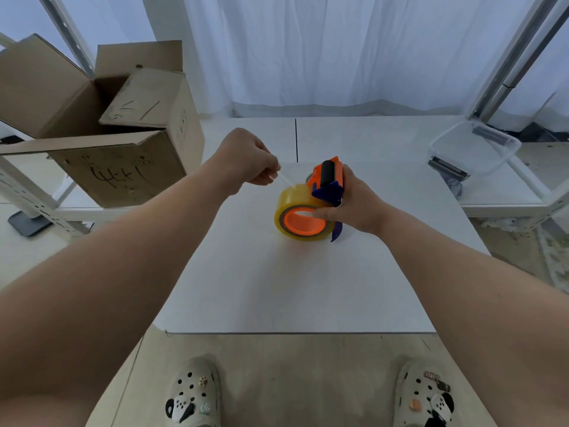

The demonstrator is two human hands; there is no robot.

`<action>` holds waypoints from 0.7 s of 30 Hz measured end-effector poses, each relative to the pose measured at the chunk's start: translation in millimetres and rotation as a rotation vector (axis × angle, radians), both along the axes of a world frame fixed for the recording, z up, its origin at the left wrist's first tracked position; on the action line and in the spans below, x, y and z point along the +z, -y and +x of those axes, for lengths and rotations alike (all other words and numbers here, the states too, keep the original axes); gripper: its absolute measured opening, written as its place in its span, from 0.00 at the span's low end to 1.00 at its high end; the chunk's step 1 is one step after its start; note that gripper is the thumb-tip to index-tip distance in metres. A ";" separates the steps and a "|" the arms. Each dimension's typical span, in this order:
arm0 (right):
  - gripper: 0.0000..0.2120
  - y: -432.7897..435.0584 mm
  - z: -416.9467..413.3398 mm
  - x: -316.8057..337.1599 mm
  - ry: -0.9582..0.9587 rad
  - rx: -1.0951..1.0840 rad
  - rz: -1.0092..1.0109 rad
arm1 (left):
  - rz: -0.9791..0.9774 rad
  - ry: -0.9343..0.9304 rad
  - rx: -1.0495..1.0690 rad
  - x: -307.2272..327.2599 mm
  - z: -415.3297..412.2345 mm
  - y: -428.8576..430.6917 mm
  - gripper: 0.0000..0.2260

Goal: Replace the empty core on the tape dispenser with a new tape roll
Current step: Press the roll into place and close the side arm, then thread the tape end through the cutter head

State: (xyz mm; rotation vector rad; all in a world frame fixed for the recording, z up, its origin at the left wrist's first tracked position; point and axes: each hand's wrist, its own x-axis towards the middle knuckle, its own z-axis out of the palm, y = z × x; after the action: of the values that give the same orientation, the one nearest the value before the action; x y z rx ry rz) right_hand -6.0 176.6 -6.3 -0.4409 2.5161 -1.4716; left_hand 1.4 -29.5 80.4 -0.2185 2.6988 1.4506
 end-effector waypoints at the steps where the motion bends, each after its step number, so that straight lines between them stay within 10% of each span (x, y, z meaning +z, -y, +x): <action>1: 0.39 -0.8 -0.5 0.8 0.014 0.005 0.006 | 0.004 0.014 -0.006 -1.8 -0.4 1.5 0.03; 21: 0.31 3.6 -5.3 27.8 0.171 -0.007 -0.191 | -0.276 -0.196 -0.291 6.7 4.2 -15.6 0.04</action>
State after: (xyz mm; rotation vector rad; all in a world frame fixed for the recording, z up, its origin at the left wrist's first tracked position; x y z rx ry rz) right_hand -11.3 172.9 21.5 -0.3200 2.2591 -1.6827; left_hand 5.6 -13.9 87.1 0.3082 2.9224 1.0689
